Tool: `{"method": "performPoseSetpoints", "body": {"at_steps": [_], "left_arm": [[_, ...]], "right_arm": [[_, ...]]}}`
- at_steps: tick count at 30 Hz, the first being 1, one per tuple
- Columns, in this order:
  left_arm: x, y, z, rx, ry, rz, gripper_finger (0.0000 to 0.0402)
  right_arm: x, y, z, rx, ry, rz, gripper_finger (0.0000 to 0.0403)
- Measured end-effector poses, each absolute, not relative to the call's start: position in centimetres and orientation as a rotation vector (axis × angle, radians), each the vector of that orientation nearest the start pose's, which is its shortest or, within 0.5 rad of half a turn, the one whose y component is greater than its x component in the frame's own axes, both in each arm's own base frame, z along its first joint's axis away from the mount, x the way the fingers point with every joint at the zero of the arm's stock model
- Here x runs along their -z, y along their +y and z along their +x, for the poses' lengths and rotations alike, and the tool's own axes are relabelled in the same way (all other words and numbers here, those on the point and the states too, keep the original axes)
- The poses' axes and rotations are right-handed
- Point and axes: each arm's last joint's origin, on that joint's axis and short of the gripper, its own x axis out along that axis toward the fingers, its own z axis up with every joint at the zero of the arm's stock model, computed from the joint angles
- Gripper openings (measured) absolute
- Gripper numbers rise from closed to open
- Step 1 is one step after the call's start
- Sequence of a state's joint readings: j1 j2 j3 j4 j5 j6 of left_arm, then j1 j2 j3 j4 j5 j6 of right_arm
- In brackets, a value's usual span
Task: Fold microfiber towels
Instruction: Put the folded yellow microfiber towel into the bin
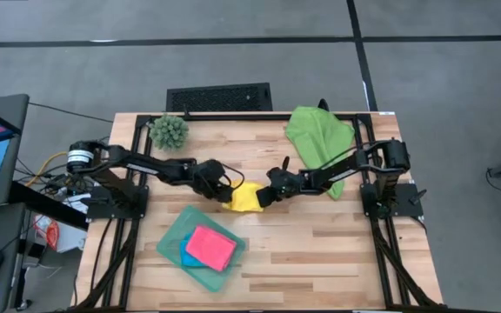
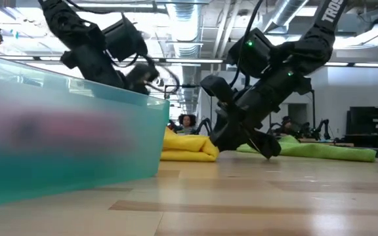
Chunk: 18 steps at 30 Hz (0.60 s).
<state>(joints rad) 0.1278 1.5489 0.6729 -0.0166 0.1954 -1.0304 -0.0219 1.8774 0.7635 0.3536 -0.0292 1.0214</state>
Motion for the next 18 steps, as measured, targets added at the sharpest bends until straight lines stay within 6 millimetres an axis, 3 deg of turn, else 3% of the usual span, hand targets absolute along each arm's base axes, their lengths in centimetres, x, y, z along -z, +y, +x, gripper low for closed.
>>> {"method": "performPoseSetpoints", "body": {"at_steps": [3, 7, 10, 13, 18], "left_arm": [[-15.9, 3.8, 26.7, -0.326, 0.932, -1.148, 0.0191], [-19.1, 4.3, 24.1, -0.358, 1.056, -1.127, 0.0159], [-21.8, 4.0, 21.2, -0.49, 1.123, -1.066, 0.0127], [-24.3, 3.0, 18.1, -0.609, 1.084, -1.048, 0.0094], [-26.0, 0.9, 13.4, -0.806, 1.061, -1.055, 0.0036]], "right_arm": [[-9.7, -0.6, 33.1, 0.366, 0.696, 0.983, 0.0016], [-9.9, -0.6, 33.1, 0.356, 0.708, 0.992, 0.0027], [-10.1, -0.6, 32.7, 0.353, 0.731, 0.99, 0.0016], [-10.5, -0.5, 32.6, 0.344, 0.738, 0.981, 0.001], [-11.6, -0.8, 32.3, 0.347, 0.737, 0.975, 0.0022]]}}
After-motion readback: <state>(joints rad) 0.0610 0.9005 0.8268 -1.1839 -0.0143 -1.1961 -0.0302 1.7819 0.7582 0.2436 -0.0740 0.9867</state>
